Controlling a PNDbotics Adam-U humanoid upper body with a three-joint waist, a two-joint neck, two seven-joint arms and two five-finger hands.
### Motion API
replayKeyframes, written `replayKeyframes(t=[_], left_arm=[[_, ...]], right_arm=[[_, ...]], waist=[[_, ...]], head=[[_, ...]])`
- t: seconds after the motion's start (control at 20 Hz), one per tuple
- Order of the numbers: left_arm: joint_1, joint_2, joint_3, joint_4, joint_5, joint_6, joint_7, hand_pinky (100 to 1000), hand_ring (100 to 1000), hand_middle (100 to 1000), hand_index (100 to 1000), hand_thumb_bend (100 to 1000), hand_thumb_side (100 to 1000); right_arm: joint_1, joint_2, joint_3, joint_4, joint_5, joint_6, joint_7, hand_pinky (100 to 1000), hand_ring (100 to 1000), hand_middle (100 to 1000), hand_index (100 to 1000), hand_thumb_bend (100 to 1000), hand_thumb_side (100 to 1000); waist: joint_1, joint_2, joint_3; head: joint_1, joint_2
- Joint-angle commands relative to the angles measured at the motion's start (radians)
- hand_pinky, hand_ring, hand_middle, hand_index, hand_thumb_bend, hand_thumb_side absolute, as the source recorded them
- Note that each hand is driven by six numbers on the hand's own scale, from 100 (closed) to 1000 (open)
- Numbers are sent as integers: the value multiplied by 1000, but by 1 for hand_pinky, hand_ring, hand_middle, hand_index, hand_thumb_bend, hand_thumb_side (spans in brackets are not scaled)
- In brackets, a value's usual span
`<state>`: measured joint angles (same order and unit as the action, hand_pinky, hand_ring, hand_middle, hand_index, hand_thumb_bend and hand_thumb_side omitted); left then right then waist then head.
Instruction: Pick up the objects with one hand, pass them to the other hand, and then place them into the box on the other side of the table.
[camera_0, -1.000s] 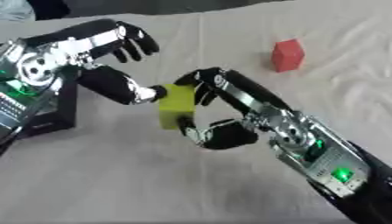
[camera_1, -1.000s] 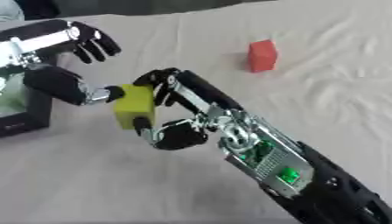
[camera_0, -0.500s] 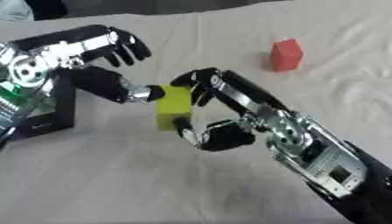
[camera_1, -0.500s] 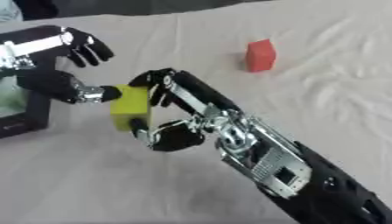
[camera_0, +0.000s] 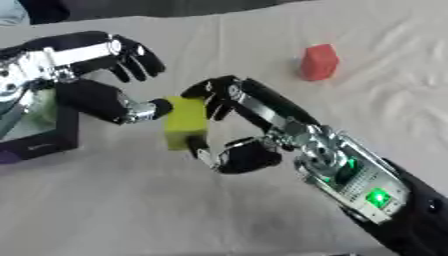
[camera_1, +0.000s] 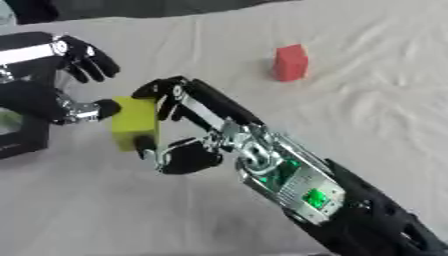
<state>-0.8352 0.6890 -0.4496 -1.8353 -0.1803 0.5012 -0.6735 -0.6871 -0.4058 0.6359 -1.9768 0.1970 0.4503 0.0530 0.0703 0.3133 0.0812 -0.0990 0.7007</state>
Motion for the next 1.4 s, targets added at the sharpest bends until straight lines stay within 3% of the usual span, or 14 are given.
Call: replayKeyframes(t=[0.05,0.9,1.4], left_arm=[[-3,34,27,-20,28,4,-31,809,787,738,827,632,414],[17,50,57,-55,107,-23,-77,817,791,743,833,702,399],[0,30,11,-26,16,-1,-54,828,805,756,844,692,392]], right_arm=[[-20,5,-8,-23,5,-1,-5,673,690,564,687,100,107],[-11,-15,-9,-23,-9,-7,-17,666,688,558,684,100,109],[-31,5,-6,-23,-32,-33,-25,661,684,554,681,100,101]], waist=[[-2,-21,2],[-7,-14,8],[-9,-13,5]], head=[[-7,3],[-18,-1],[-17,-9]])
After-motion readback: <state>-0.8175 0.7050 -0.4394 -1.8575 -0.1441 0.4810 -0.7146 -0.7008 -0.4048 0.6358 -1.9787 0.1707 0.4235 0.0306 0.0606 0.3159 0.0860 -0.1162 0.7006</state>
